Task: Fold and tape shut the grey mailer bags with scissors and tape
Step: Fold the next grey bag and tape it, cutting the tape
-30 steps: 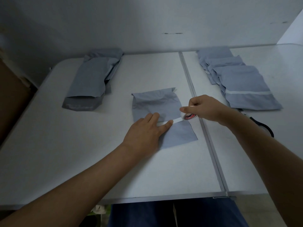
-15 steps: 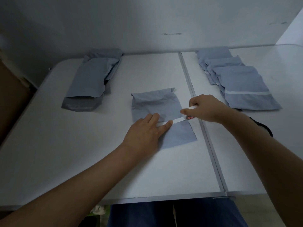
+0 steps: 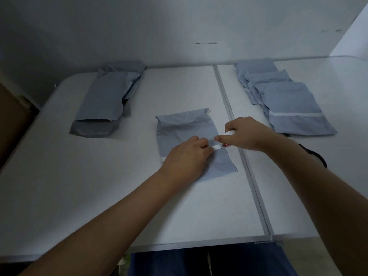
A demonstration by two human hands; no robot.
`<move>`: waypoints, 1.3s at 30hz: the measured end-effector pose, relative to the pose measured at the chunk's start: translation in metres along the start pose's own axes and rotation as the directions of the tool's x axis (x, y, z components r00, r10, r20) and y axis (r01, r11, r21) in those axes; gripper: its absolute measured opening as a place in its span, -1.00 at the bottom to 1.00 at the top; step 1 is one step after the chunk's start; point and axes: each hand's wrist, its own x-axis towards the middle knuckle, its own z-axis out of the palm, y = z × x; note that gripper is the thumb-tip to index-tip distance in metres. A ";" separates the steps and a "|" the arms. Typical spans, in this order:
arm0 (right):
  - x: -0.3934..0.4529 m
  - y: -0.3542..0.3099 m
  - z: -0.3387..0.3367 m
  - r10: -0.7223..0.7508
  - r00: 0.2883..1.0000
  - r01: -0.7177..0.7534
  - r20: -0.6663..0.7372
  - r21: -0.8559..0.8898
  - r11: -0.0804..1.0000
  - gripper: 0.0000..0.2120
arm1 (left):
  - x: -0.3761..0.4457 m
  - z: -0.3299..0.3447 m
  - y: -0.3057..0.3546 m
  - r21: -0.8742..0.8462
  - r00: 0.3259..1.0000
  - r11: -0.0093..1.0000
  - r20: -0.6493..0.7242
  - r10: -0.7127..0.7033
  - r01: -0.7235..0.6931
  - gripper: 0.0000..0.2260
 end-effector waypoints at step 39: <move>-0.008 0.012 0.000 0.065 0.997 -0.060 -0.037 0.127 0.990 -0.68 | -0.012 0.030 -0.013 0.104 0.991 0.990 -0.085 0.103 -0.094 -0.63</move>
